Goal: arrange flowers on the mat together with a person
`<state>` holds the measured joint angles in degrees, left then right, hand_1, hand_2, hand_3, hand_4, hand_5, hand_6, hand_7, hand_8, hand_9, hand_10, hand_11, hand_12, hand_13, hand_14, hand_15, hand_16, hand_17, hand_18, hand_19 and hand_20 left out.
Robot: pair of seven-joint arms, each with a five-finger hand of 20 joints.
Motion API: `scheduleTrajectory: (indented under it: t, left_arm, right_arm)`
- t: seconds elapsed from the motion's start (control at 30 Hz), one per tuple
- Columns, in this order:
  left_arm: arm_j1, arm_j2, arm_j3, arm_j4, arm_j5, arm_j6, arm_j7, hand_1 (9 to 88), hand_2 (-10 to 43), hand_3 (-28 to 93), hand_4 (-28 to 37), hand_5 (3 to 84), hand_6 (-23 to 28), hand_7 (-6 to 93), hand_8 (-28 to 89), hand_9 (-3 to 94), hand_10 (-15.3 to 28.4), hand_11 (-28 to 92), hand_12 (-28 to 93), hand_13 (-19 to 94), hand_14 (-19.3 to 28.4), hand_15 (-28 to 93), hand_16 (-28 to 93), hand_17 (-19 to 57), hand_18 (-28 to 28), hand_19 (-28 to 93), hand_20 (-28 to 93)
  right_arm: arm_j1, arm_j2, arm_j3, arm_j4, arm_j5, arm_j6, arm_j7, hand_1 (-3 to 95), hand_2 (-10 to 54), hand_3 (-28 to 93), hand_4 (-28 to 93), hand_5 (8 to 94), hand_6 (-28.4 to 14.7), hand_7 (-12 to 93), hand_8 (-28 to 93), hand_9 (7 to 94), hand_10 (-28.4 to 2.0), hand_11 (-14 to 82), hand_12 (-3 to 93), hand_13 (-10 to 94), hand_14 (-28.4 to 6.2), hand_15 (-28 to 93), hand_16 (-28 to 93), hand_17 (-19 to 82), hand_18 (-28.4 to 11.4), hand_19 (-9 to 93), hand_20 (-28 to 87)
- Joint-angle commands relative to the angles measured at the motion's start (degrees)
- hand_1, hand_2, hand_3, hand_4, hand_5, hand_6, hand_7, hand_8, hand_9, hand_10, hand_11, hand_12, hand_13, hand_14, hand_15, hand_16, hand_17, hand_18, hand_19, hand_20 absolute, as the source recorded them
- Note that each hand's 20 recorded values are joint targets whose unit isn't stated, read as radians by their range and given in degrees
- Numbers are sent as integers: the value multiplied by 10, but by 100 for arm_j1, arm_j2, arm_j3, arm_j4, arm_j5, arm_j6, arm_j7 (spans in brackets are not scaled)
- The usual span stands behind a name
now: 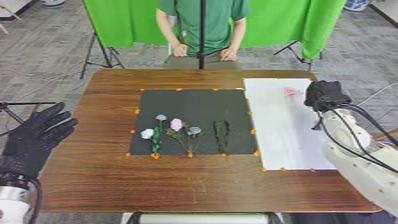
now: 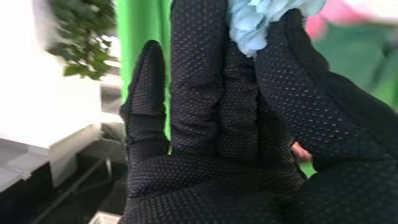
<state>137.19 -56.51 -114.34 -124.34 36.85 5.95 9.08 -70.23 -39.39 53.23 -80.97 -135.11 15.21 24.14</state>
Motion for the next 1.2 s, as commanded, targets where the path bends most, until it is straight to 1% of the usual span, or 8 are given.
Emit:
scheduleTrajectory:
  t: [0.03,0.2,0.43,0.63,0.73,0.87,1.1,1.2]
  left_arm:
    - [30,-67,4,-2,22,-66,-120,251,7,686,-232,387,49,166,-65,336,135,219,169,307,161,254,32,-49,223,389,116]
    - [-34,-51,58,13,43,-96,-165,251,6,687,-233,386,48,165,-65,336,135,219,169,308,161,254,32,-49,223,389,117]
    - [-55,-24,64,27,46,-114,-178,252,8,686,-233,387,48,166,-65,336,135,220,169,308,161,254,32,-49,223,389,116]
    - [4,-22,11,20,33,-88,-194,252,8,685,-232,387,48,166,-65,337,135,220,168,308,161,255,32,-49,223,389,116]
    - [24,-14,31,26,11,-46,-184,252,8,685,-233,387,48,167,-66,337,135,219,168,308,161,254,32,-49,223,389,116]
    - [-39,20,65,44,39,-118,-196,251,7,686,-232,388,48,166,-66,337,136,220,168,308,161,255,32,-50,223,390,117]
    - [-7,6,52,30,33,-104,-193,251,7,686,-233,387,48,166,-66,336,136,219,168,308,160,253,31,-49,223,389,116]
    - [-5,3,50,31,32,-94,-192,252,7,685,-233,387,48,166,-66,336,136,219,169,308,160,254,32,-49,223,390,116]
  right_arm:
    - [448,-155,-745,-1335,-7,1015,-741,502,-95,812,-283,804,68,319,-8,900,-51,87,423,781,-9,312,425,252,-146,644,362]
    - [1077,-580,-1505,-1384,119,939,-1184,499,-95,809,-283,797,70,321,-10,892,-49,86,426,769,-6,314,427,247,-144,642,362]
    - [1772,-1093,-2346,-595,203,667,-1593,498,-95,807,-283,789,74,332,-20,886,-46,84,423,760,-4,321,423,244,-144,641,364]
    - [1798,-1103,-2557,-366,197,428,-1692,498,-95,806,-283,788,75,337,-25,883,-44,83,421,757,-4,324,420,243,-144,640,365]
    - [1931,-1148,-2815,-159,86,326,-1755,498,-95,805,-283,786,75,339,-25,883,-43,83,420,754,-4,324,419,241,-144,639,366]
    - [1892,-1120,-2887,-153,92,163,-1675,497,-95,804,-283,784,75,340,-27,881,-43,83,419,749,-4,325,418,240,-143,637,366]
    - [1893,-1179,-3004,-14,-15,319,-1499,494,-95,798,-283,765,76,346,-30,865,-40,80,416,732,-1,323,416,233,-144,633,366]
    - [1891,-1216,-2968,39,-28,310,-1488,481,-95,786,-283,725,72,366,-53,836,-43,80,407,704,-4,330,401,224,-145,626,367]
